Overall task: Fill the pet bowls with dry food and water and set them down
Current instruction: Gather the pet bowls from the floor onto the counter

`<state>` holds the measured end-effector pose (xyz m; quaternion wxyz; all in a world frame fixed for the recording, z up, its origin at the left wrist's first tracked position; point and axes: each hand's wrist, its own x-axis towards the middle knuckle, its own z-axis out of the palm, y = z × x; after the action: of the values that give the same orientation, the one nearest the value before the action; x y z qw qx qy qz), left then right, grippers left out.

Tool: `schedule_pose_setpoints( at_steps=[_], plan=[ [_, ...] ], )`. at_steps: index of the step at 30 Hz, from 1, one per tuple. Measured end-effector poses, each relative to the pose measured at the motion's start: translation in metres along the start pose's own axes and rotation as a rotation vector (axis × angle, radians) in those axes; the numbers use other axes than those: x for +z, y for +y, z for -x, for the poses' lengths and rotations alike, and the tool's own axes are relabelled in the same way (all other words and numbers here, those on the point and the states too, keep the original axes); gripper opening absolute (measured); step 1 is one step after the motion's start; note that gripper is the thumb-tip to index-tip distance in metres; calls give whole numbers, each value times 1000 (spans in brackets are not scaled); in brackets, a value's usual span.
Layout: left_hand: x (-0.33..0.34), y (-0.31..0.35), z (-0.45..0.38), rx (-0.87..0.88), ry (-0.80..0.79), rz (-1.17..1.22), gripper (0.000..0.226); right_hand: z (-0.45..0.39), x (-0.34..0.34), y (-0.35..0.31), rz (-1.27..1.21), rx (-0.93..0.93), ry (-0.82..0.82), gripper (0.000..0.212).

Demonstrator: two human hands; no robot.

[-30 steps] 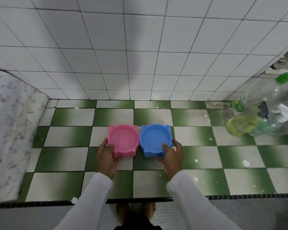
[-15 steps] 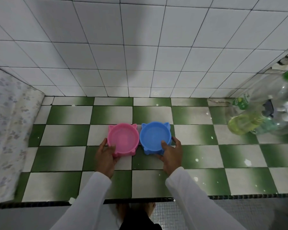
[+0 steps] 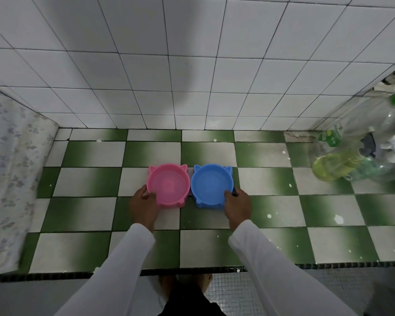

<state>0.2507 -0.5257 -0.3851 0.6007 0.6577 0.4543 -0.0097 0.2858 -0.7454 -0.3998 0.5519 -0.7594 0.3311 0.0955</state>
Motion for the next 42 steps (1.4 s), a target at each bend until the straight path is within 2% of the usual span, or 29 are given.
schedule_pose_setpoints(
  at_steps=[6,15,21,27,30,34,38,42],
  plan=[
    [-1,0,-4,8,-37,-87,40,-4,-5,-4,67,-62,13,6],
    [-4,0,-2,30,-36,-149,38,-10,-8,-3,153,-92,-8,19],
    [-3,1,2,56,-55,-173,38,-10,-12,-2,176,-119,-22,17],
    [-7,10,15,85,-69,-278,28,-4,-16,-1,241,-169,-70,15],
    [-11,15,22,122,-91,-371,44,3,-20,-3,288,-223,-130,24],
    [-21,19,35,239,-132,-560,42,14,-28,-10,383,-278,-202,43],
    [-30,22,42,301,-182,-668,45,24,-36,-18,486,-334,-241,52],
    [-39,34,47,355,-197,-869,56,29,-42,-24,777,-416,-275,70]
  ],
)
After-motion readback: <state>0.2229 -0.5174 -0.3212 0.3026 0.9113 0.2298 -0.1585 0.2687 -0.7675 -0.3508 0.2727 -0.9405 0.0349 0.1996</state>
